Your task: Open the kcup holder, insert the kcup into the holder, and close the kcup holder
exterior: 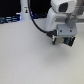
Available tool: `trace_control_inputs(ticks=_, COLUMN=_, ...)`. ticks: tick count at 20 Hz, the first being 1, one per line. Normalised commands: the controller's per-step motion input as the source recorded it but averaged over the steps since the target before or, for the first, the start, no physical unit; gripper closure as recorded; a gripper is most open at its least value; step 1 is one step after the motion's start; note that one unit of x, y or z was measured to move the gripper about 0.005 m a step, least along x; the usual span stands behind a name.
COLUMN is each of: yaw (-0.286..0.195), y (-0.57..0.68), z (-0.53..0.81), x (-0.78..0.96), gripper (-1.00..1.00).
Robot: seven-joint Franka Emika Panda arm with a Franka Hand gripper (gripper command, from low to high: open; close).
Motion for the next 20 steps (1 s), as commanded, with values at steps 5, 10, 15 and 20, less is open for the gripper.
trace_control_inputs(ticks=5, yaw=0.079, y=0.51, z=0.01, x=-0.73, gripper=-1.0)
trace_control_inputs(ticks=10, yaw=0.054, y=0.5, z=0.01, x=-0.84, gripper=-1.0)
trace_control_inputs(ticks=15, yaw=0.059, y=0.38, z=-0.01, x=-0.93, gripper=-1.0)
trace_control_inputs(ticks=20, yaw=0.074, y=0.35, z=-0.01, x=-0.91, gripper=-1.0)
